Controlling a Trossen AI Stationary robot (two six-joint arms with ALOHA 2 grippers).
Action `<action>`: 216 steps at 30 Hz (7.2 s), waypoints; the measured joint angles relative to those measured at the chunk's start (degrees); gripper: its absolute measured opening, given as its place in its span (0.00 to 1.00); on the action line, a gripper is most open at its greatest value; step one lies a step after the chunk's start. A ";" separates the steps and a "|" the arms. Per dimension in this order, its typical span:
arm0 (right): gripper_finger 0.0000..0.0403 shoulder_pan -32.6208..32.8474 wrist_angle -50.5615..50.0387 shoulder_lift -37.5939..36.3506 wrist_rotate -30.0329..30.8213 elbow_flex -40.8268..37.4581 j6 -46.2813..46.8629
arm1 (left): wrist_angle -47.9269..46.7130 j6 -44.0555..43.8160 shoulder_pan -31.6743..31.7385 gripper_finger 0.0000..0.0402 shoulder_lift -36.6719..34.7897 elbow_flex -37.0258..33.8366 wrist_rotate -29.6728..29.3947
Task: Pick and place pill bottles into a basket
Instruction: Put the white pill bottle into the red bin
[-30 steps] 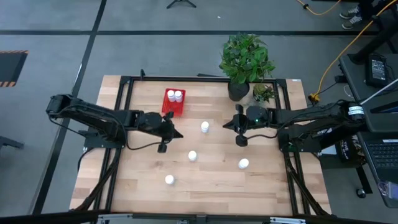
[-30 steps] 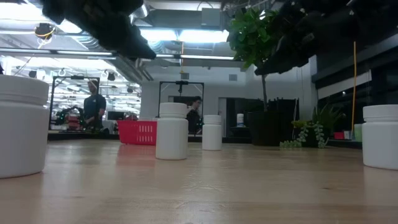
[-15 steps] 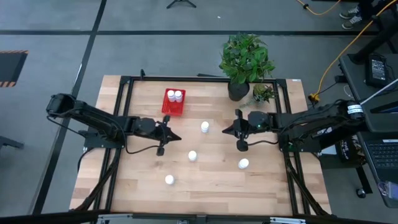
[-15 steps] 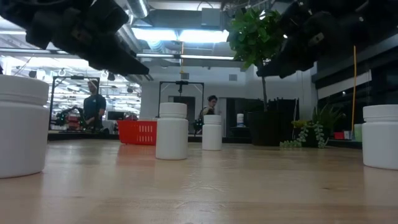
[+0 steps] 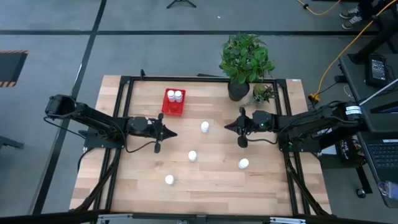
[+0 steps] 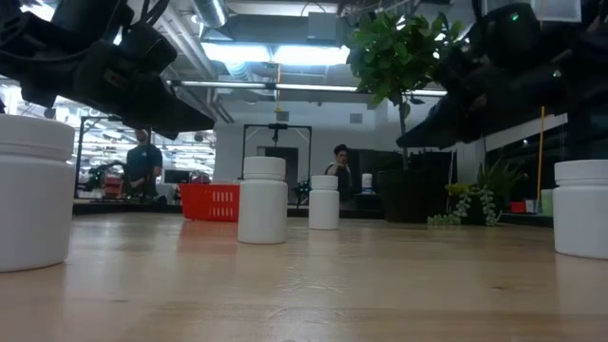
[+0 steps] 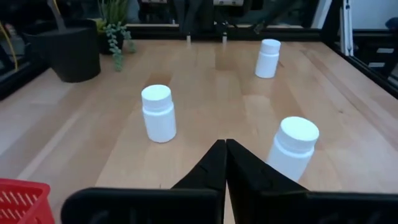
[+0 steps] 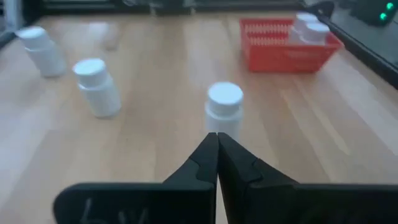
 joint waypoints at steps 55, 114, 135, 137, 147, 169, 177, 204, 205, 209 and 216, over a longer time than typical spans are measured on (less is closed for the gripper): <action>0.74 -4.94 20.66 46.14 -5.57 18.84 -3.27 | -0.54 -0.08 0.00 0.38 0.00 0.07 -10.30; 0.65 -3.34 17.35 49.49 -6.19 23.35 -3.94 | -0.53 -0.10 0.01 0.38 0.00 0.09 -10.31; 0.65 -3.44 11.58 47.76 -7.66 23.23 -4.11 | -0.53 -0.10 -0.03 0.38 0.02 0.09 -10.29; 0.65 -3.45 11.49 47.75 -7.85 23.23 -4.13 | -0.53 -0.10 -0.03 0.38 0.02 0.09 -10.29; 0.65 -3.82 10.73 47.69 -8.50 23.23 -4.43 | -0.53 -0.10 -0.03 0.38 0.02 0.09 -10.29; 0.49 -3.91 9.59 47.59 -9.27 23.65 -5.01 | -0.53 -0.10 -0.04 0.38 0.02 0.09 -10.29; 0.45 -3.91 9.53 47.56 -9.38 23.65 -5.19 | -0.53 -0.10 -0.03 0.38 0.02 0.09 -10.29; 0.43 -5.27 -12.31 23.96 -15.93 23.28 -3.12 | -0.51 -0.09 -0.05 0.38 0.02 0.09 -10.29; 0.43 -5.27 -12.61 22.94 -15.91 23.28 -3.14 | -0.51 -0.10 -0.05 0.38 0.02 0.09 -10.29; 0.43 -5.29 -14.26 19.32 -15.88 23.34 -3.19 | -0.51 -0.10 -0.05 0.38 0.02 0.09 -10.29; 0.43 -5.29 -18.62 13.32 -15.62 24.33 -3.53 | -0.51 -0.09 -0.05 0.38 0.02 0.09 -10.29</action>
